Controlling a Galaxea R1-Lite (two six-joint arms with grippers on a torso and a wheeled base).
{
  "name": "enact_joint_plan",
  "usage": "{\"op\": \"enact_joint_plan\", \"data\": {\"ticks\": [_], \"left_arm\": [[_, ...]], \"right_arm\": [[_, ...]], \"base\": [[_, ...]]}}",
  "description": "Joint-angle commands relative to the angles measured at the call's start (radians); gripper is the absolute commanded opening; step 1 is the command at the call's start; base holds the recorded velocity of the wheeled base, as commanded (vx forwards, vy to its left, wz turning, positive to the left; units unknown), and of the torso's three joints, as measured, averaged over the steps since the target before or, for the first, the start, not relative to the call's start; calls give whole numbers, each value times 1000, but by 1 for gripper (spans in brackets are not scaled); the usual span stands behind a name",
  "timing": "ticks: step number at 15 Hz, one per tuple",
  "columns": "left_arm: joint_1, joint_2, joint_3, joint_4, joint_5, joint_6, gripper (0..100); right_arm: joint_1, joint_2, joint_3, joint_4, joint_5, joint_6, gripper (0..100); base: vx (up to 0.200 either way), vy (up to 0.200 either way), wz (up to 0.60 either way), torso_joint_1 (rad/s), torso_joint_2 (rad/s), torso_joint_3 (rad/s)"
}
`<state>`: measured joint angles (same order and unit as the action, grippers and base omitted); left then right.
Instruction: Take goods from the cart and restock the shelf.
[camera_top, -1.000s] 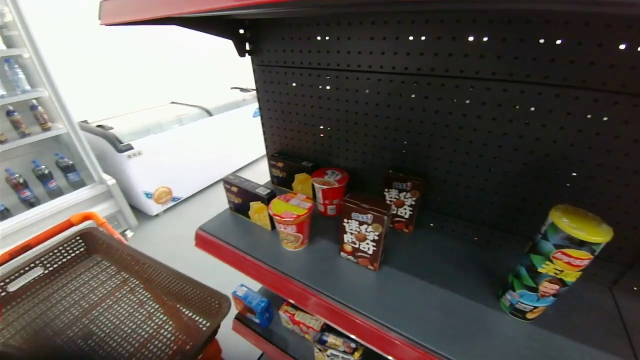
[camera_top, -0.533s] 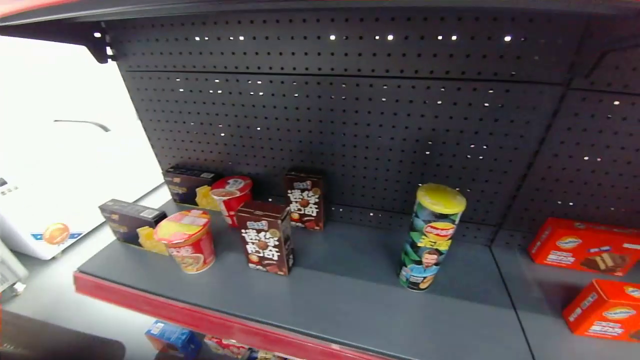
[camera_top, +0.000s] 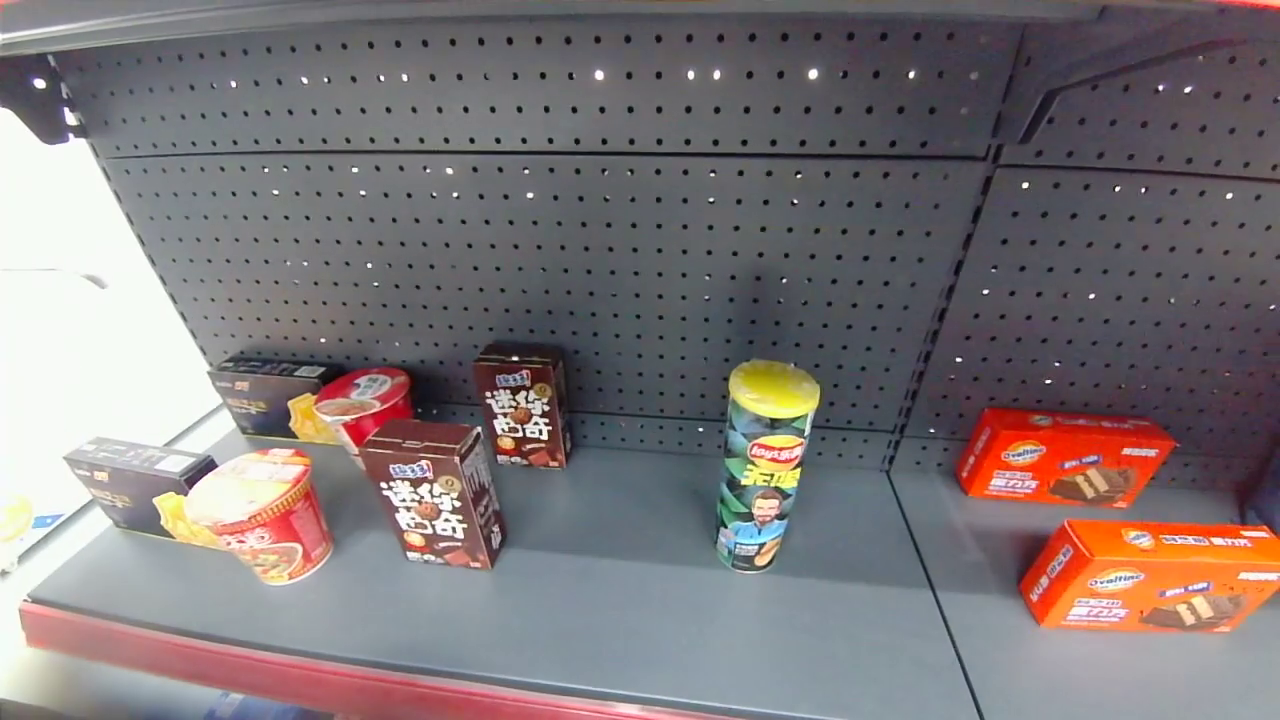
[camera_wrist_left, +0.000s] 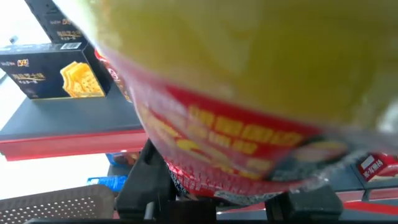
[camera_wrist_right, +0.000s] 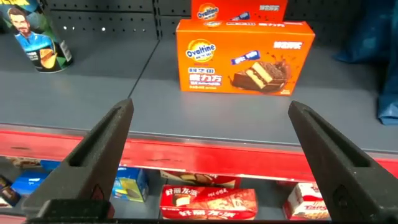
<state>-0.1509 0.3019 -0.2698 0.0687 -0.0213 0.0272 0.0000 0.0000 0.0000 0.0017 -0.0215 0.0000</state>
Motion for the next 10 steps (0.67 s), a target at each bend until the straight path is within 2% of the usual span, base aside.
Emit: {"op": "enact_joint_plan", "data": {"ticks": [1, 2, 4, 10], "left_arm": [[1, 3, 6, 0, 0, 0, 0], [1, 3, 6, 0, 1, 0, 0], [1, 5, 7, 0, 1, 0, 0], [1, 5, 7, 0, 1, 0, 0]], "right_arm": [[0, 2, 0, 0, 0, 0, 100], [0, 2, 0, 0, 0, 0, 100], [0, 2, 0, 0, 0, 0, 100], [0, 2, 0, 0, 0, 0, 100]], "base": [[0, 0, 0, 0, 0, 0], [0, 0, 0, 0, 0, 0], [0, 0, -600, -2, 2, 5], [0, 0, 0, 0, 0, 0]]}}
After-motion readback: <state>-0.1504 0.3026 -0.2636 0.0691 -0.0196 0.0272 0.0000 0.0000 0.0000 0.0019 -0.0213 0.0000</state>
